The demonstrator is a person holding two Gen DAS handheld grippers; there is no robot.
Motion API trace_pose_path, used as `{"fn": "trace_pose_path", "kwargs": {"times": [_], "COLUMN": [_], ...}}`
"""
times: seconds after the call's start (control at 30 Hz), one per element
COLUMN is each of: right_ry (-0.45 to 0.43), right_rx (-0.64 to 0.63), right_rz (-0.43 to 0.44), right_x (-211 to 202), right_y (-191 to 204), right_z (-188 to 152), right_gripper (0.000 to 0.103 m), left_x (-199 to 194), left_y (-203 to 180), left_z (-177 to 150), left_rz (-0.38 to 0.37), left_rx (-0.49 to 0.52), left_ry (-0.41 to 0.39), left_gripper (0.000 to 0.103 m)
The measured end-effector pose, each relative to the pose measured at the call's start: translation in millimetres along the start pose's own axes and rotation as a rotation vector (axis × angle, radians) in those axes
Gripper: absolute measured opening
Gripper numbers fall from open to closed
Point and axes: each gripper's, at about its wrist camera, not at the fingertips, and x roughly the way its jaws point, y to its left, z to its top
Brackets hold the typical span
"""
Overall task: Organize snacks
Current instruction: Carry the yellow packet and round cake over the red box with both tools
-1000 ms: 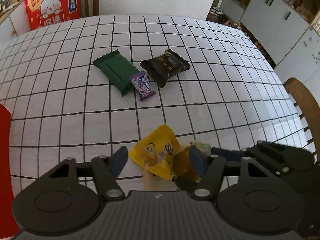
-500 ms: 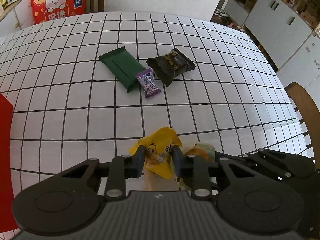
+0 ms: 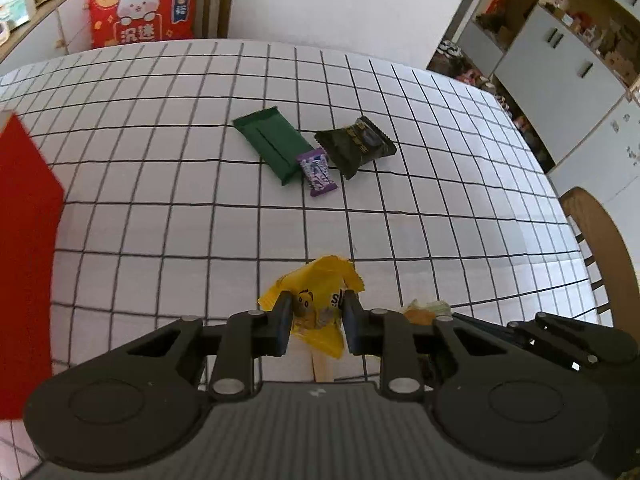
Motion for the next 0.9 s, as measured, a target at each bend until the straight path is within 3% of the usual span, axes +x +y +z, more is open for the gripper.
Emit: {"fn": "trace_pose_path", "kwargs": {"times": [0.43,0.9], "right_ry": [-0.041,-0.099], "right_rx": [-0.041,-0.161], "right_rz": [0.018,0.073], "right_x": [-47,-75], "right_y": [37,116], "right_z": [4,21], "right_gripper": [0.041,0.041], "left_x": [-71,-148], "left_y": [18,66], "left_z": [-21,-47], "left_rz": [-0.001,0.045], "left_rx": [-0.032,-0.081], "left_ry": [-0.077,-0.144], "left_gripper": [0.025,0.025]}}
